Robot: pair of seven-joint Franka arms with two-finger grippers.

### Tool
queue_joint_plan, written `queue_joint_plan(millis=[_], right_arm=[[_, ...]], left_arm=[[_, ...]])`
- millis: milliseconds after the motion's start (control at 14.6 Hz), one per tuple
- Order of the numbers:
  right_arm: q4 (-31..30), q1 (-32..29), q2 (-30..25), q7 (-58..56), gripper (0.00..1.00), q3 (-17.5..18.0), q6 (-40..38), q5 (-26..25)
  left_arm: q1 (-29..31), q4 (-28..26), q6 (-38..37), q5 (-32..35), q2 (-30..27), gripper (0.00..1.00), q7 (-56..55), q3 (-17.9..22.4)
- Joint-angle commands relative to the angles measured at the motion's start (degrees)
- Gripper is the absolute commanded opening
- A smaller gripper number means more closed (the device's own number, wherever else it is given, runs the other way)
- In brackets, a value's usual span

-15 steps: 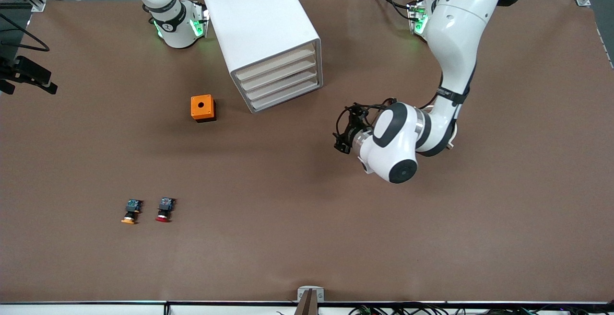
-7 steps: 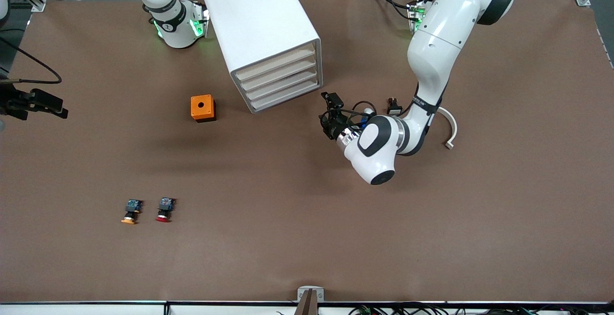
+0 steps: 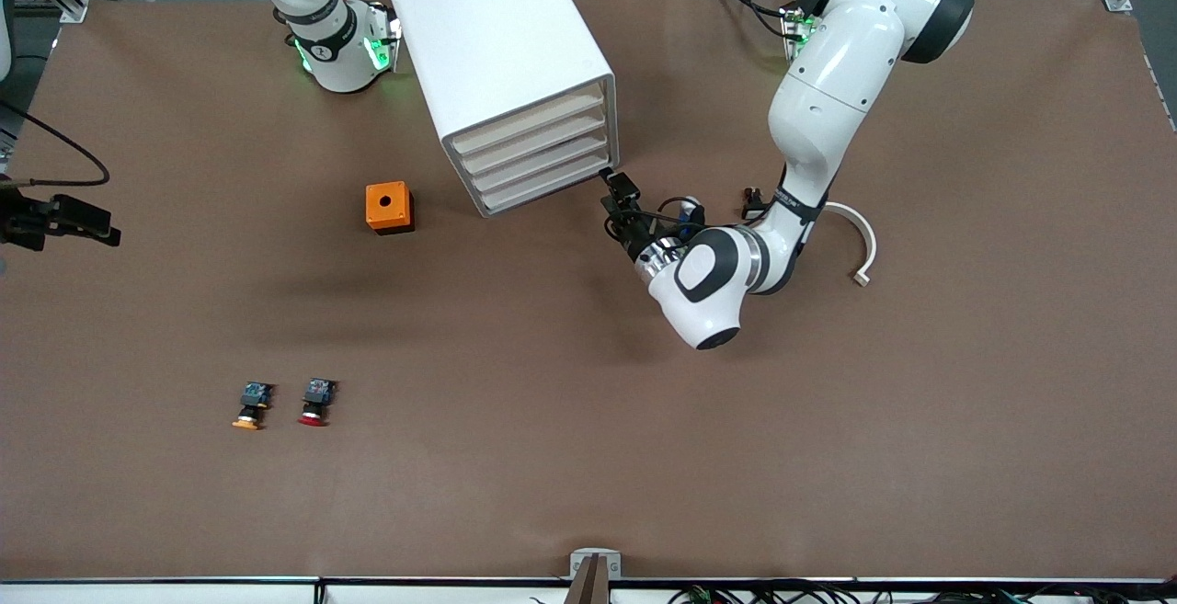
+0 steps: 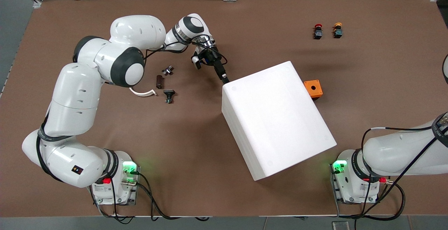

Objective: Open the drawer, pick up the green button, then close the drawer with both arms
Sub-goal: 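Reach the left gripper to the handle of the white cabinet drawer, then pull the drawer open with the left gripper while the right gripper approaches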

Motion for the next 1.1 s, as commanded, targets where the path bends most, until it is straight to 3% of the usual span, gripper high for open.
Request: queue_joint_plan(millis=[0,206,618,1031], right_arm=[[1.43,-1.62,1.81,-0.64,1.0,0.74,-0.45,-1.0],[1.43,-0.92,1.72,3.38,1.0,1.09,-0.81,-1.89],[1.7,4.09,1.29,25.52,1.0,1.26,-3.62,-1.18],[1.61,13.92,1.11,50.99,1.0,1.26,-5.29,-1.01]], left_arm=[[-1.12,1.09,-1.01,-1.07,0.86,0.66,-1.41,-0.44],[-2.97,0.04,-1.01,-0.63,0.86,0.62,-1.32,-0.43],[-5.52,-1.19,-1.01,-0.11,1.83,0.6,-1.59,-0.35],[-7.28,-1.02,-1.01,0.07,2.35,0.49,-1.06,-0.44]])
